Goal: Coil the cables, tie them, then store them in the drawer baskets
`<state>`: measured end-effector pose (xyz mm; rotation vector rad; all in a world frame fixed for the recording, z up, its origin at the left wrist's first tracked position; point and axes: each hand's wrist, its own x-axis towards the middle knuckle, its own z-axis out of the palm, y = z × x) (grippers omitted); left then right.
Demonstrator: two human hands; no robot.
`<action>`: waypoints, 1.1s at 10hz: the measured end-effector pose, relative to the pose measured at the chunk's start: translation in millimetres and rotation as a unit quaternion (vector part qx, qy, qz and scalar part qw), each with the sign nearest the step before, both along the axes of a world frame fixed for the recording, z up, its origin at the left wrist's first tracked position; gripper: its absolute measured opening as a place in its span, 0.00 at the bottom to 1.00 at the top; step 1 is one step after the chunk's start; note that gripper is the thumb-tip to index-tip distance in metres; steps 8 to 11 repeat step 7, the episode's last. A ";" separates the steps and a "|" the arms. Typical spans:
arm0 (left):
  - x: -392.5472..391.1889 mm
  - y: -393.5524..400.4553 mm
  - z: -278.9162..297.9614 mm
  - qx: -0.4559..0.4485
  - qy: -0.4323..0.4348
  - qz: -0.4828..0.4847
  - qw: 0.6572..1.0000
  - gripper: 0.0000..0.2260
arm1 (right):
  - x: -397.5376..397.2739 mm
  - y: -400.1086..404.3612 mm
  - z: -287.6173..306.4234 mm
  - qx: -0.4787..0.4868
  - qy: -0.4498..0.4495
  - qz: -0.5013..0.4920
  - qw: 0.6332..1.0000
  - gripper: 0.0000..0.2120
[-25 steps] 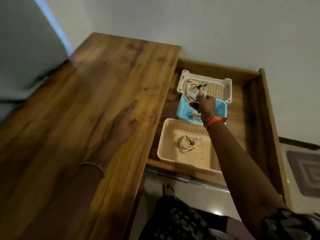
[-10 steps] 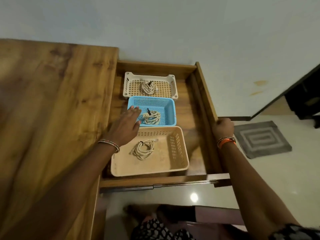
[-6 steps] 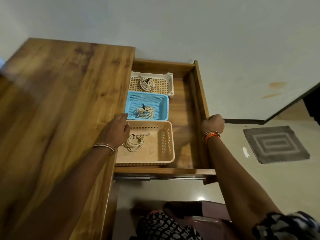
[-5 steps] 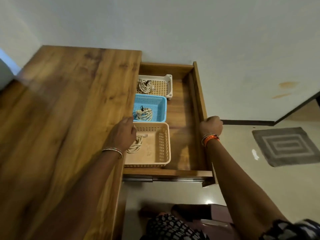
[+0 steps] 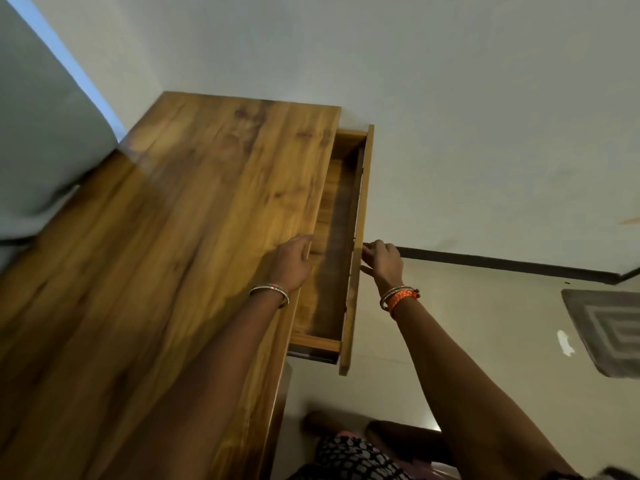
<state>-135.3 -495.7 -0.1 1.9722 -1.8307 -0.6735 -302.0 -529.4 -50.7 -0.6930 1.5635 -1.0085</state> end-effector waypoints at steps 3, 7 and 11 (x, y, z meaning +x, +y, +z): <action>11.1 -10.0 -7.5 0.044 0.122 0.041 0.991 0.22 | 59.3 -4.8 8.5 0.035 -0.116 0.142 0.982 0.11; 44.6 20.4 -2.2 -0.042 0.263 0.224 0.937 0.18 | 119.3 3.6 39.6 -0.291 0.300 0.237 0.877 0.15; 44.6 20.4 -2.2 -0.042 0.263 0.224 0.937 0.18 | 119.3 3.6 39.6 -0.291 0.300 0.237 0.877 0.15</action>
